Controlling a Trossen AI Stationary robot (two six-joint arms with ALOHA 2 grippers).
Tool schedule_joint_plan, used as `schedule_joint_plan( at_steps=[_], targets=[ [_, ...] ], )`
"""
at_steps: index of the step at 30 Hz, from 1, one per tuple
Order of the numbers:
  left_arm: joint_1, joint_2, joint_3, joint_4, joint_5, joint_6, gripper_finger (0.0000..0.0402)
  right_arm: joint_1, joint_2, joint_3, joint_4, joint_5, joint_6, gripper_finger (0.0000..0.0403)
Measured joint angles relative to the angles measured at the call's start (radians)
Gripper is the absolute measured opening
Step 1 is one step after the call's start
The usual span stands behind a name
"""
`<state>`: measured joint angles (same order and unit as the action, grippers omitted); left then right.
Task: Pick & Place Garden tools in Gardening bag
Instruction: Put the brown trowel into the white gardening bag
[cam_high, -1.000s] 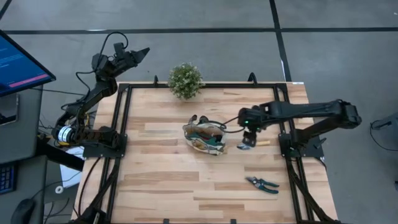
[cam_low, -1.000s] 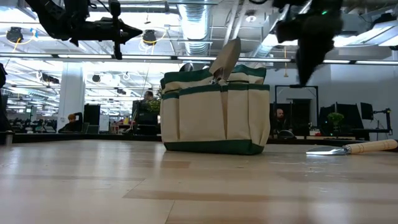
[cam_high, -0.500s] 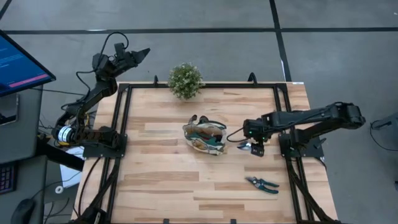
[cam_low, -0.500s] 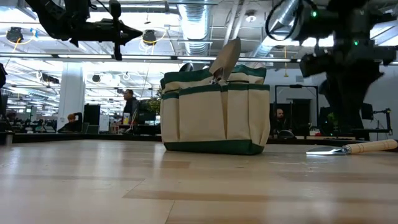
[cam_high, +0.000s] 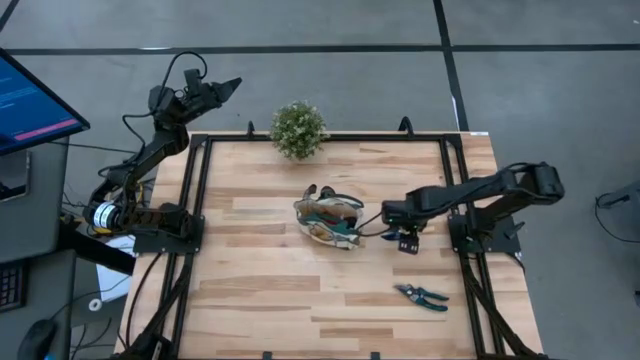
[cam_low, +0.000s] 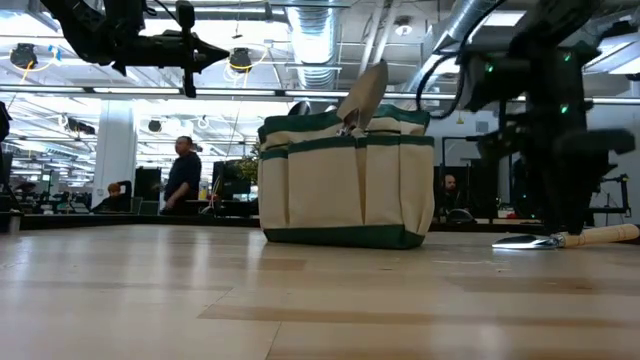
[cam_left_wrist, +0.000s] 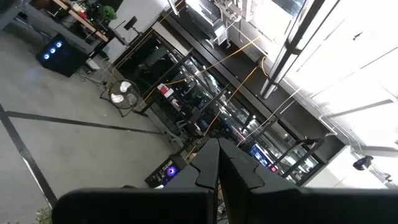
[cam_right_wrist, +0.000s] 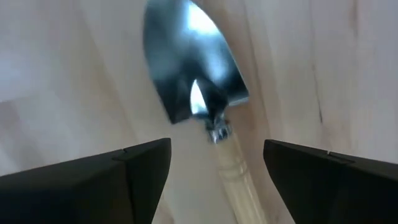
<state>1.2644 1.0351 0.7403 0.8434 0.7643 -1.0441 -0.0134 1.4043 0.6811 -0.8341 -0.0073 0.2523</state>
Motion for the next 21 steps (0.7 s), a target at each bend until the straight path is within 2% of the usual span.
schedule_joint_plan(
  at_steps=[8, 11, 17, 21],
  targets=[
    [0.0, 0.0, 0.0, 0.001, 0.001, -0.006, 0.0008, 0.006, 0.133, 0.014, 0.067, -0.015, 0.041, 0.0237],
    [0.0, 0.0, 0.0, 0.001, 0.004, -0.007, 0.0008, 0.006, 0.124, 0.013, 0.073, -0.014, 0.068, 0.0195],
    [0.0, 0.0, 0.0, 0.001, 0.005, -0.007, 0.0008, 0.006, 0.077, 0.002, 0.053, -0.026, 0.133, 0.0047],
    [0.0, 0.0, 0.0, 0.001, 0.006, -0.007, 0.0008, 0.006, 0.069, 0.001, 0.049, -0.052, 0.166, 0.0043]
  ],
)
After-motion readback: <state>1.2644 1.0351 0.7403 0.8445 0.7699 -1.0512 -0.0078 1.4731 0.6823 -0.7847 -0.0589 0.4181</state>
